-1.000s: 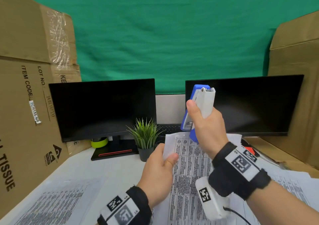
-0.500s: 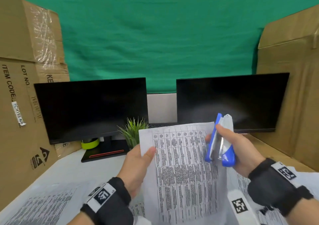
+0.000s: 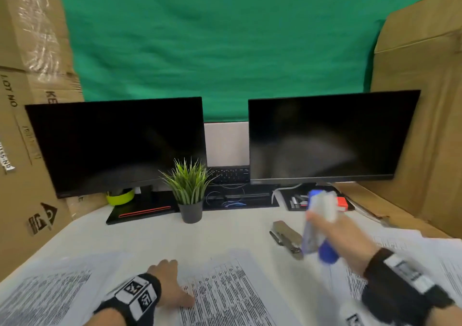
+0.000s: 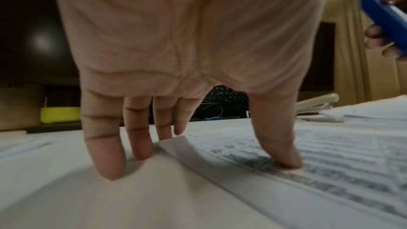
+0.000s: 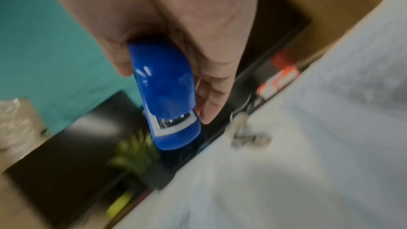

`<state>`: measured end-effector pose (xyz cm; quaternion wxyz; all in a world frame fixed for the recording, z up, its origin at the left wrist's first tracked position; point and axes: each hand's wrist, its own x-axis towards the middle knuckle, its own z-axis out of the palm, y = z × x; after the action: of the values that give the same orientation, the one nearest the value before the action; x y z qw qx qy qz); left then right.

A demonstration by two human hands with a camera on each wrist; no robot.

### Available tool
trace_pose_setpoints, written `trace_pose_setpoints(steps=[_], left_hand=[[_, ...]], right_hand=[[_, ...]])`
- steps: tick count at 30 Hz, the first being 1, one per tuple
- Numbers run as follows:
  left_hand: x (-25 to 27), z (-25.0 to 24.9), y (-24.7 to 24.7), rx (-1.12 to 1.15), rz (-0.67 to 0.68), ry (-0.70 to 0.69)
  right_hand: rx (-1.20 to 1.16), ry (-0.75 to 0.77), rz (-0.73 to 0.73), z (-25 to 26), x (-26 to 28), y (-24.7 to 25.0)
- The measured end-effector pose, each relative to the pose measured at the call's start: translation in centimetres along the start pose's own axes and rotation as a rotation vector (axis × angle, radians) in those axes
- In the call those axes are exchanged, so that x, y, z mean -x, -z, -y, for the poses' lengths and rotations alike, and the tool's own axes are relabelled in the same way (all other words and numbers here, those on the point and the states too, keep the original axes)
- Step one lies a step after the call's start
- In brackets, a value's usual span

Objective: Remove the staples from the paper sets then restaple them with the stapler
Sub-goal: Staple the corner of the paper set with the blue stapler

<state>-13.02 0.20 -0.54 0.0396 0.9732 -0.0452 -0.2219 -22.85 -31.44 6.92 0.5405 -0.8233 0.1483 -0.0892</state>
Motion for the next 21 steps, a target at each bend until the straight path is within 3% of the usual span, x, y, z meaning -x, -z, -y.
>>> trace_pose_setpoints(steps=[2,5,9,12,15,17,18,20,21], left_hand=[[-0.6,-0.1,0.0,-0.022,-0.016,0.023],[-1.2,0.2,0.1,0.034,-0.001,0.043],[-0.9,0.6,0.1,0.182,0.019,0.023],[-0.8,0.9,0.3,0.543,-0.051,-0.054],[0.2,0.9,0.6,1.218,-0.136,-0.166],[1.5,0.6,0.5,1.581,-0.04,-0.231],[2.3,0.4,0.2,1.646,0.05,-0.23],[3.3,0.1,-1.0,1.617,0.206,-0.211],[3.5,-0.1,-1.7,1.555,0.221,-0.216]], right_hand=[[0.038,-0.013,0.18,-1.6,-0.2,-4.7],[0.093,-0.007,0.313,-3.8,-0.8,-9.2],[0.14,0.015,0.3,-4.8,-0.5,-10.8],[0.102,0.013,0.288,-5.1,-0.4,-11.0],[0.065,-0.015,0.264,-5.5,-0.6,-11.0],[0.051,-0.031,0.237,-5.7,-0.6,-11.1],[0.048,-0.032,0.227,-5.8,-0.7,-11.1],[0.027,-0.042,0.207,-5.8,-0.5,-11.2],[0.008,-0.051,0.2,-5.7,-0.4,-11.2]])
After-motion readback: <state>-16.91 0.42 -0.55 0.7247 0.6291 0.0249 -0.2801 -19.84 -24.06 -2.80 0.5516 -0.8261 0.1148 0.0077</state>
